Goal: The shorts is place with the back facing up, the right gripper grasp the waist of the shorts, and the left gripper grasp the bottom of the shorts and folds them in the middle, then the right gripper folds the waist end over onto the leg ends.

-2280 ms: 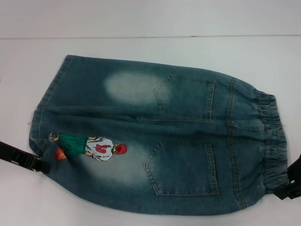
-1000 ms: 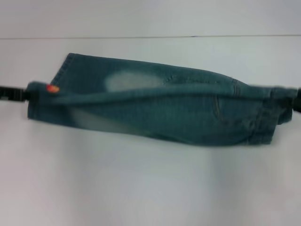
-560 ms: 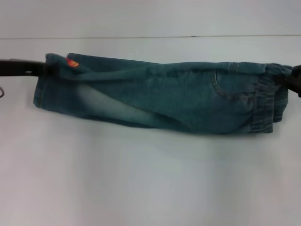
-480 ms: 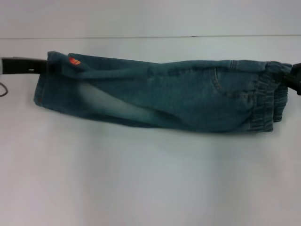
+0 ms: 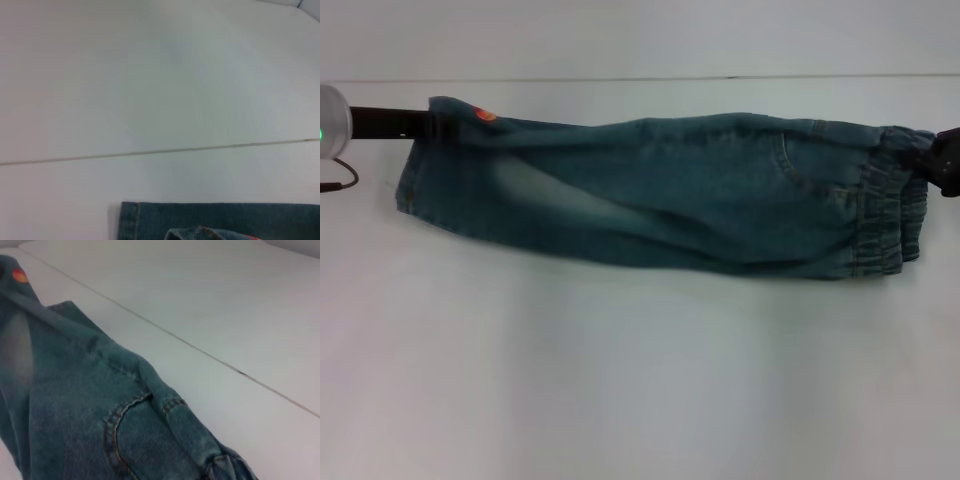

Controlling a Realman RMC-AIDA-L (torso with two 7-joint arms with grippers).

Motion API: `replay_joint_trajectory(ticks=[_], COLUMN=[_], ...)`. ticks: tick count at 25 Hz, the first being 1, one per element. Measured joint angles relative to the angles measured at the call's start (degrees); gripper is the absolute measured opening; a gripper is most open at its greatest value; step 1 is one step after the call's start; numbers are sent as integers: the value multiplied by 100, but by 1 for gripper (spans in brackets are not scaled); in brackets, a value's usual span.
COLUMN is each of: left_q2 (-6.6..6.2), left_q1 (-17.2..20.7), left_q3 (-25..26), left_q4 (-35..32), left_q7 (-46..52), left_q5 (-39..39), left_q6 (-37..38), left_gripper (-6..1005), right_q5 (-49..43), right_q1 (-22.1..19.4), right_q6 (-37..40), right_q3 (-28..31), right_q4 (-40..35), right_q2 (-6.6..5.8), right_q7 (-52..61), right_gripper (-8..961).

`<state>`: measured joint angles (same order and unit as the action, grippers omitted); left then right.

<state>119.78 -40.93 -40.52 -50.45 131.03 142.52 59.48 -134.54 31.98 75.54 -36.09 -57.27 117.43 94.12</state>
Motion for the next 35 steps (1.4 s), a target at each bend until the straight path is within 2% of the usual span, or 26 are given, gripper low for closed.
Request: replay_joint_trajectory(ticks=[6,12,14,20,23,26,29,35], left_q2=[27,194,234,201,189,195,220,310], left_q1=[-16,-61,-94,-157,-118,-65,-38,79], left_q3=[-9,-72,-83,-49,-37,-32,-67,-393], left_q4=[16,81,116,191,167,161,144,-111], left_q7=[46,-67,-55,67,143,143,109,-173], left_q5=[-17,-49,-49,-52,-54,-55,-57,-73], left_q6=[-171,-543,-721,-699,-683,-685,-676,-435], left_gripper=[91,105,145,264,324,450,576,829], right_q5=[34,115,128,72,69,68,41,58], right_q1=[24,44,60,121,117,120,128,83], right_q6=[-277,-938,-1148,-1183,-1207,-1257,-1317,-1221], right_q3=[-18,-33,-46,-241,-289,-288,-299,-274], right_q4=[145,354,460,648,654,700,719,583], right_q2=[-12,45,36,-47,-47,-39,-11,41], right_q7=[-263,-437,-469,-440,-431,-410,-364,-299], right_gripper=[157,181,189,213,315,417,675,796])
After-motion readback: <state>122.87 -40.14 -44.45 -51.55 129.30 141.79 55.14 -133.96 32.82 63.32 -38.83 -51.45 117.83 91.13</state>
